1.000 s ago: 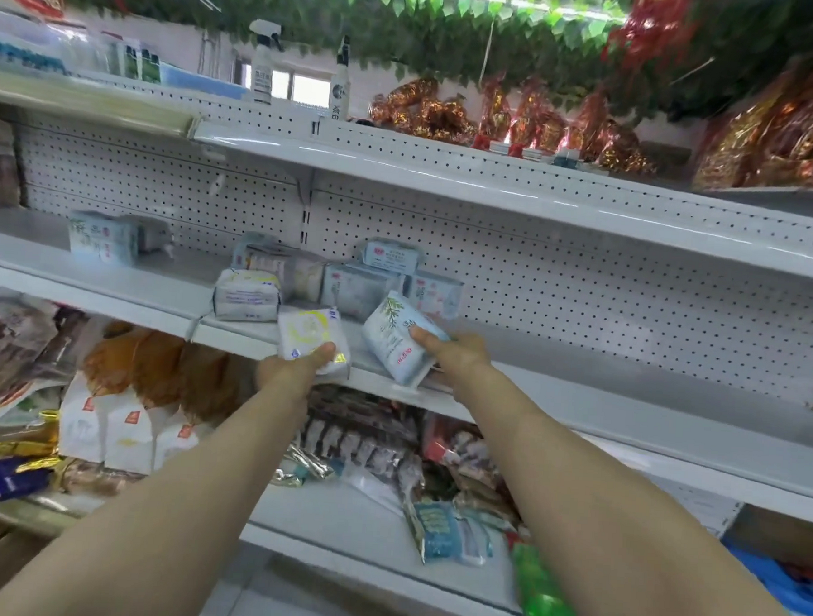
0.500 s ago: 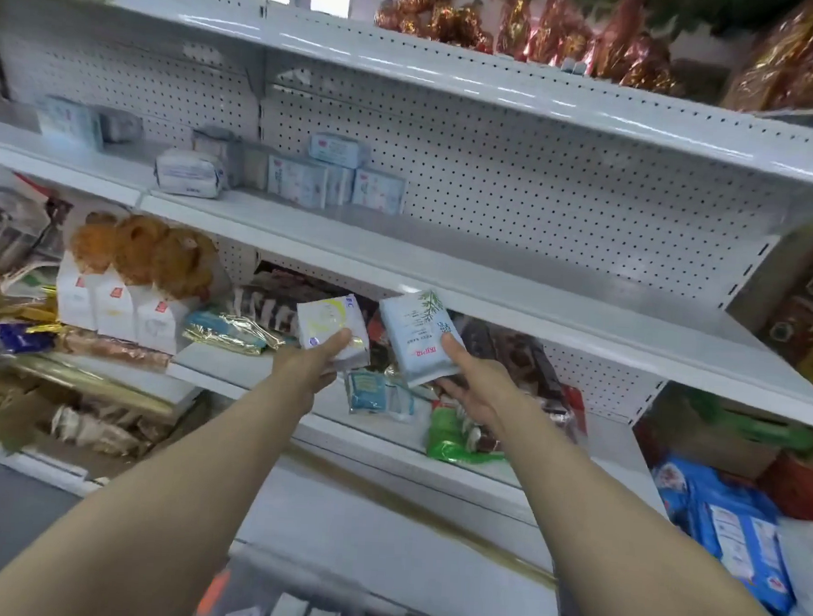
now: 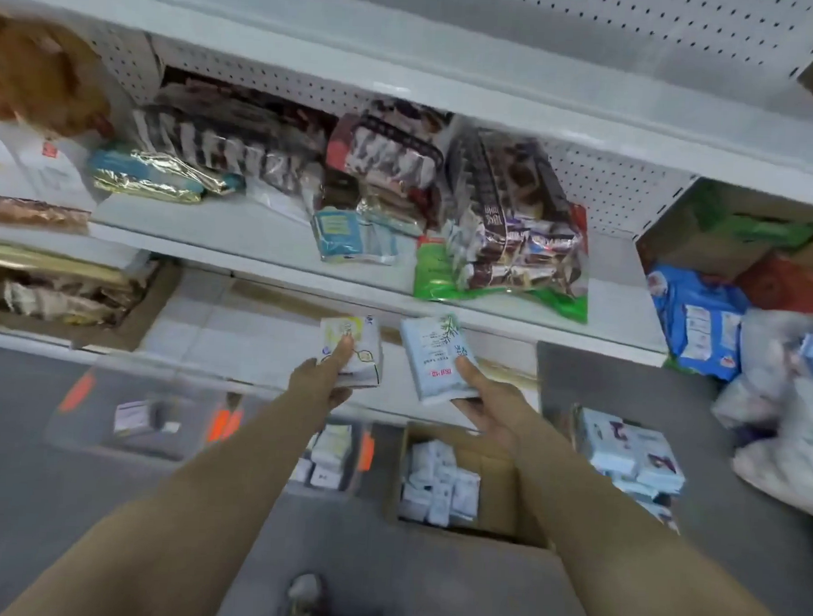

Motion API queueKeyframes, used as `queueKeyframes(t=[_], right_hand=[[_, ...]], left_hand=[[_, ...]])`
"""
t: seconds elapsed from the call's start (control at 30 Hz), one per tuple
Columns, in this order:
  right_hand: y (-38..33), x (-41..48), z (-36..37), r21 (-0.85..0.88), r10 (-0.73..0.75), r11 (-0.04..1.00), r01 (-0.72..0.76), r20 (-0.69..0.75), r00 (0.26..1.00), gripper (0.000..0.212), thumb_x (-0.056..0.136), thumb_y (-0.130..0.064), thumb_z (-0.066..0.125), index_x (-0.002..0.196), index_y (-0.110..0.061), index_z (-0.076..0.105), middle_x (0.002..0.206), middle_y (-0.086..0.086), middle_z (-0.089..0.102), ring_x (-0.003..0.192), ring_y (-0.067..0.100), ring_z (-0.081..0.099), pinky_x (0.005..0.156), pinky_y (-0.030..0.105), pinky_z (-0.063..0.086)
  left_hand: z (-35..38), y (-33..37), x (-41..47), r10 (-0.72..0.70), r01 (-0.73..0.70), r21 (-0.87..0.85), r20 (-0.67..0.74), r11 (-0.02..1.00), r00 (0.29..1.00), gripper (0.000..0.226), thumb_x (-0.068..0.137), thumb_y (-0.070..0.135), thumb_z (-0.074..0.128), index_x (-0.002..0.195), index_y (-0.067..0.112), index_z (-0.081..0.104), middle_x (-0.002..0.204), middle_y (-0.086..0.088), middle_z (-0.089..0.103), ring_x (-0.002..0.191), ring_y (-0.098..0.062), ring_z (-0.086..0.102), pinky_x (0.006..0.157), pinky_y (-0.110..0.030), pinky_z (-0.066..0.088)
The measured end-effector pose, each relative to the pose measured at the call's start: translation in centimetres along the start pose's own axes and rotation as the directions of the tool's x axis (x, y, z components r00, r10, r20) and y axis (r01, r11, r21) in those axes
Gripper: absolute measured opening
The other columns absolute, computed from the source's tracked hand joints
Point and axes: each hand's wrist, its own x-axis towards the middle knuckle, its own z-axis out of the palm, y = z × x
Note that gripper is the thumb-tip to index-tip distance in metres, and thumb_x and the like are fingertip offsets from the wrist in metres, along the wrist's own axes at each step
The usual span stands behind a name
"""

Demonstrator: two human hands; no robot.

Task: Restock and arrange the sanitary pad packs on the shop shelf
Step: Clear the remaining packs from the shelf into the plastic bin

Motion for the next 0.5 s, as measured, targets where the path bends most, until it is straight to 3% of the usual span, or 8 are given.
queueKeyframes(t=[0.13,0.27,0.37,0.43,0.5], right_hand=[[6.4,3.7,-3.0,-0.006,0.125,0.992,-0.125,-0.077,0.989,0.049,0.078,-0.028,0.082,0.117,-0.004,0.068,0.112,0.009,0.076,0.107,0.02,0.071,0.097,0.035,0.056],[13.1,8.3,-5.6,0.067,0.176,0.984,-0.167,-0.165,0.97,0.046,0.079,-0.026,0.081,0.12,-0.008,0.069,0.114,0.007,0.075,0.105,0.017,0.071,0.083,0.027,0.061],[17.6,11.9,-7.3,0.1,0.233,0.971,-0.215,-0.236,0.943,0.046,0.081,-0.026,0.08,0.123,-0.011,0.067,0.113,0.006,0.075,0.102,0.017,0.071,0.085,0.03,0.06],[20.3,14.6,-8.3,0.126,0.265,0.963,-0.238,-0.273,0.925,0.057,0.072,-0.027,0.085,0.123,-0.013,0.066,0.113,0.006,0.076,0.103,0.02,0.072,0.082,0.033,0.062],[22.6,17.4,-9.0,0.139,0.275,0.96,-0.244,-0.291,0.916,0.066,0.063,-0.027,0.087,0.124,-0.014,0.065,0.11,0.006,0.077,0.102,0.021,0.073,0.081,0.035,0.062]], left_hand=[[-1.4,-6.2,3.0,-0.098,0.098,0.009,0.026,0.995,0.995,0.031,0.092,0.032,0.07,0.113,0.011,0.065,0.096,0.0,0.07,0.081,-0.012,0.069,0.061,-0.019,0.054],[-3.8,-13.1,7.7,-0.19,0.19,-0.005,-0.049,0.982,0.981,0.034,0.092,0.025,0.071,0.122,0.009,0.065,0.099,-0.002,0.076,0.077,-0.013,0.073,0.052,-0.02,0.054],[-5.5,-18.5,11.1,-0.246,0.246,-0.013,-0.102,0.969,0.964,0.026,0.088,0.023,0.076,0.112,0.014,0.069,0.113,-0.007,0.073,0.092,-0.02,0.071,0.075,-0.03,0.06],[-6.4,-21.4,13.7,-0.287,0.287,-0.016,-0.147,0.958,0.947,0.026,0.085,0.023,0.079,0.107,0.013,0.07,0.106,-0.007,0.074,0.09,-0.02,0.07,0.087,-0.036,0.057],[-7.2,-23.9,16.5,-0.31,0.311,-0.025,-0.198,0.95,0.93,0.029,0.082,0.022,0.082,0.103,0.009,0.067,0.096,-0.006,0.072,0.084,-0.019,0.068,0.088,-0.035,0.056]])
